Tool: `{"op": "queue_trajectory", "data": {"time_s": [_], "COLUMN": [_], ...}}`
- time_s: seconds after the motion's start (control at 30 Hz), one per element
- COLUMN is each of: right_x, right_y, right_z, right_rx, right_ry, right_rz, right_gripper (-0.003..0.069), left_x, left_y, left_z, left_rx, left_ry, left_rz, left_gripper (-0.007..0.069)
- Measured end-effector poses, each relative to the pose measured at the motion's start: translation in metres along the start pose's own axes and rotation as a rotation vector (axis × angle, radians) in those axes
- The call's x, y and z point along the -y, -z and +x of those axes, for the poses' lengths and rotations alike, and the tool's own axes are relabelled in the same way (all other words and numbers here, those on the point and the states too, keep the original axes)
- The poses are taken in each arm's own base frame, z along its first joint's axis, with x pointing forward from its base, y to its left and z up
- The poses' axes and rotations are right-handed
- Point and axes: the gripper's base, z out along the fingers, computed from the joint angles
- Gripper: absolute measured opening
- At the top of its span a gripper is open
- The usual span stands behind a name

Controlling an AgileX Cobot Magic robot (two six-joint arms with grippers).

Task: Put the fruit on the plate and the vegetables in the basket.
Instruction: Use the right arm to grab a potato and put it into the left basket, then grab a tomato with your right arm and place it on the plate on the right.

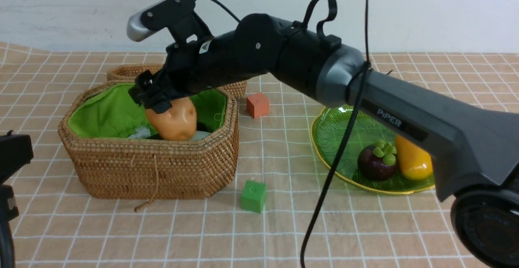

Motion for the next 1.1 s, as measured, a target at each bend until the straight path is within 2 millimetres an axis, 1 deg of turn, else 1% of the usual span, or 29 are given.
{"op": "queue_trajectory", "data": {"time_s": [0.1,0.13,0.17,0.2,0.23,0.27,0.3,0.33,0.37,0.43,0.47,0.5,0.53,0.57,0.6,0.63,0.67,0.7,0.73,0.77,0.8,0.83,0.9,0.93,0.97,1.0,1.03,1.07,1.1], "right_x": [0.0,0.001,0.002,0.003,0.006,0.011,0.017,0.02,0.031,0.049,0.061,0.073,0.085,0.088,0.107,0.126,0.129,0.15,0.156,0.18,0.183,0.203,0.225,0.228,0.242,0.25,0.252,0.258,0.267], "right_y": [0.033,0.037,0.067,0.084,0.106,0.129,0.156,0.168,0.19,0.218,0.233,0.244,0.254,0.256,0.27,0.282,0.284,0.297,0.301,0.316,0.317,0.33,0.339,0.34,0.345,0.348,0.346,0.347,0.346], "right_z": [-0.014,-0.015,-0.027,-0.032,-0.037,-0.04,-0.041,-0.043,-0.044,-0.042,-0.037,-0.029,-0.018,-0.015,0.008,0.034,0.038,0.074,0.085,0.132,0.136,0.17,0.21,0.212,0.229,0.237,0.24,0.245,0.255], "right_rx": [-0.079,-0.086,-0.13,-0.163,-0.208,-0.256,-0.324,-0.328,-0.346,-0.344,-0.345,-0.354,-0.372,-0.377,-0.42,-0.469,-0.478,-0.544,-0.562,-0.591,-0.58,-0.541,-0.438,-0.422,-0.34,-0.301,-0.287,-0.248,-0.208], "right_ry": [0.01,0.0,0.001,-0.006,-0.017,-0.032,-0.054,-0.069,-0.091,-0.158,-0.216,-0.274,-0.341,-0.355,-0.459,-0.558,-0.575,-0.7,-0.736,-0.893,-0.905,-1.031,-1.201,-1.208,-1.266,-1.276,-1.29,-1.295,-1.302], "right_rz": [0.023,0.027,0.064,0.088,0.129,0.177,0.242,0.272,0.356,0.458,0.513,0.552,0.593,0.602,0.662,0.715,0.722,0.775,0.787,0.827,0.832,0.858,0.835,0.837,0.815,0.806,0.795,0.787,0.767], "right_gripper": [0.0666,0.0664,0.0643,0.0626,0.0598,0.0562,0.0501,0.0481,0.0416,0.03,0.0243,0.0191,0.0146,0.0139,0.0099,0.0079,0.0079,0.008,0.0083,0.0115,0.0126,0.0178,0.0288,0.031,0.0402,0.0447,0.0459,0.0512,0.0571], "left_x": [0.002,0.003,0.005,0.006,0.008,0.01,0.014,0.015,0.019,0.025,0.028,0.029,0.031,0.032,0.034,0.035,0.035,0.036,0.037,0.038,0.038,0.038,0.038,0.038,0.039,0.039,0.039,0.039,0.039], "left_y": [0.0,0.0,0.0,0.0,0.0,0.001,0.001,0.002,0.002,0.004,0.005,0.005,0.006,0.006,0.007,0.007,0.007,0.008,0.008,0.008,0.008,0.008,0.009,0.008,0.008,0.008,0.008,0.008,0.008], "left_z": [-0.002,-0.002,-0.004,-0.005,-0.005,-0.006,-0.008,-0.008,-0.009,-0.009,-0.009,-0.008,-0.007,-0.007,-0.006,-0.005,-0.005,-0.004,-0.004,-0.003,-0.003,-0.002,-0.002,-0.002,-0.002,-0.002,-0.002,-0.002,-0.002], "left_rx": [0.019,0.025,0.041,0.051,0.06,0.071,0.085,0.088,0.099,0.106,0.104,0.104,0.098,0.094,0.085,0.08,0.082,0.077,0.074,0.072,0.071,0.067,0.065,0.065,0.065,0.065,0.065,0.065,0.064], "left_ry": [0.0,0.0,-0.001,-0.004,-0.009,-0.015,-0.03,-0.026,-0.035,-0.049,-0.057,-0.076,-0.088,-0.082,-0.102,-0.118,-0.13,-0.151,-0.149,-0.173,-0.18,-0.192,-0.199,-0.201,-0.206,-0.207,-0.207,-0.207,-0.207], "left_rz": [0.024,0.032,0.053,0.068,0.084,0.11,0.152,0.166,0.214,0.28,0.306,0.325,0.345,0.353,0.375,0.389,0.391,0.406,0.411,0.425,0.425,0.429,0.432,0.432,0.432,0.432,0.432,0.432,0.431], "left_gripper": [-0.0013,-0.0013,-0.0013,-0.0013,-0.0013,-0.0013,-0.0013,-0.0013,-0.0013,-0.0013,-0.0013,-0.0013,-0.0013,-0.0013,-0.0013,-0.0013,-0.0013,-0.0013,-0.0013,-0.0013,-0.0013,-0.0013,-0.0013,-0.0013,-0.0013,-0.0013,-0.0013,-0.0013,-0.0013]}}
